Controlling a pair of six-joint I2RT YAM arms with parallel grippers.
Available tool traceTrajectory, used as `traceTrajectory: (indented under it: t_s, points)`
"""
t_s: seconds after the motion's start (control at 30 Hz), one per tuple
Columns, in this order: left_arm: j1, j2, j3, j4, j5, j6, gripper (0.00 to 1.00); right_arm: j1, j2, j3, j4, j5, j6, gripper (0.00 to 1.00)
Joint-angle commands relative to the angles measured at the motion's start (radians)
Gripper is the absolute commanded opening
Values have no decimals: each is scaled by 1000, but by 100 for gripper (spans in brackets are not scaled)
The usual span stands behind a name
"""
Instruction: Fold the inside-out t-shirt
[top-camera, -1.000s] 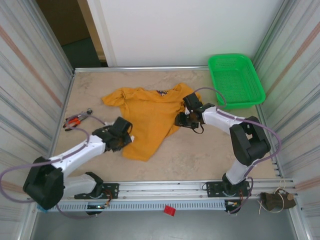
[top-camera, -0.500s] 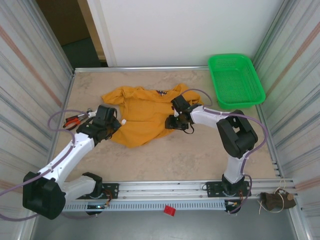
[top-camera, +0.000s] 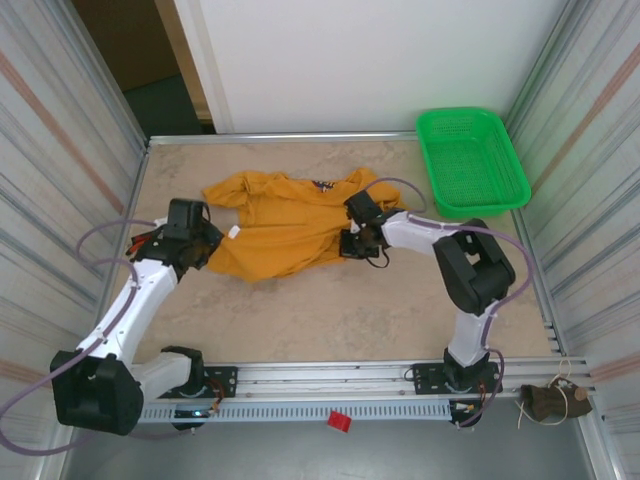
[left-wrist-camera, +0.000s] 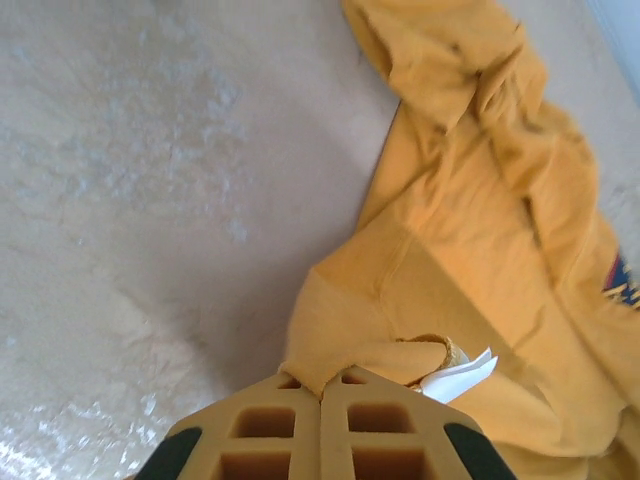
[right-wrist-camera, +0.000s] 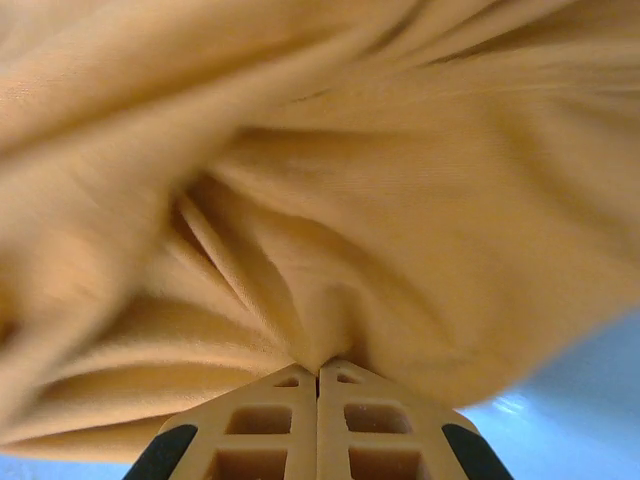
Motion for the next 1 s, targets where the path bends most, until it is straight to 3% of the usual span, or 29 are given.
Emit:
traceTrajectory:
  t_s: [0.0,0.23,0.43,0.5,0.53,0.6,0.77,0.97]
  points:
    - [51,4,77,7,33,44,0,-70,-261,2,-73,16,-17,0]
    - [71,-12,55,4,89,20,0,-94,-630,-116,-257,116,-7,0]
    - [71,-67,-80,10,124,-10,0,-91,-811,-415,-388,191,204,3]
    - [71,-79,-119,3,132,-2,0,-87,-811,-463,-441,239,283,47]
    - [71,-84,-138,3,142,0,0,-82,-844,-474,-439,256,302,52]
    - [71,-88,-167,4,159,5,0,-81,-863,-473,-378,258,283,53]
    - [71,-101,-200,4,175,4,0,-99,-665,-315,-235,166,126,56]
    - [70,-109,-208,3,182,9,0,-10,-298,-71,-135,26,-66,54]
